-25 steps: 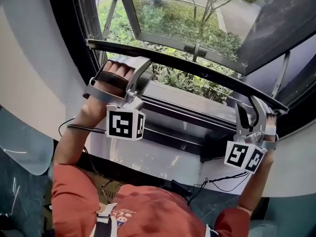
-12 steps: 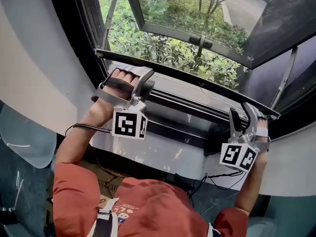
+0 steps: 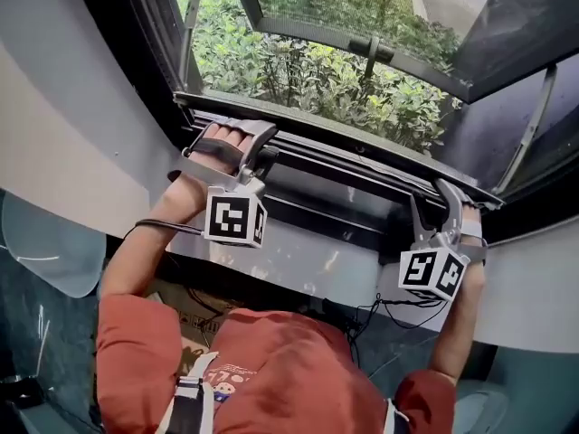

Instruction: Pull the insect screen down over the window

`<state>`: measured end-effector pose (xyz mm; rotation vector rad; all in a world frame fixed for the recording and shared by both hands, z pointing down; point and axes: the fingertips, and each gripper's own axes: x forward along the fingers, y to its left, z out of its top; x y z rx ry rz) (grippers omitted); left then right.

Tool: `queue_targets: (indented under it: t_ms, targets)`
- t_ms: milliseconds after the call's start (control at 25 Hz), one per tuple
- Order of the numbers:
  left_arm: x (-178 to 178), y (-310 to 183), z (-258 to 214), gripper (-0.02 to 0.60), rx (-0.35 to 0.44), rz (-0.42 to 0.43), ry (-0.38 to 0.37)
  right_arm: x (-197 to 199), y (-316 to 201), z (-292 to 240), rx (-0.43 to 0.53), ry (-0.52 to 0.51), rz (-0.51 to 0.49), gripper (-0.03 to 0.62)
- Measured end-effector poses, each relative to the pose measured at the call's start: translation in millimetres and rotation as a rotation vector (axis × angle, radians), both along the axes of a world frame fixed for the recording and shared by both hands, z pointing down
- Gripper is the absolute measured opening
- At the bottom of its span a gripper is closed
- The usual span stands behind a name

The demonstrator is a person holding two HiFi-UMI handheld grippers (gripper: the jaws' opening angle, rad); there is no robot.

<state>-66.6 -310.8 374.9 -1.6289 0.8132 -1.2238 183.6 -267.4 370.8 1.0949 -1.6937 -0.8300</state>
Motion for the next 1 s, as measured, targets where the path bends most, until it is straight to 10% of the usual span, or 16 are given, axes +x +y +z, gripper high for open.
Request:
queue_targets:
  t_ms: [1000]
  targets:
    - [-0.8,8.6,55.1,0.227,-0.169,-0.007,0.001,-5.9,12.3,52.6,-0.177,-0.139,-0.043,0.239]
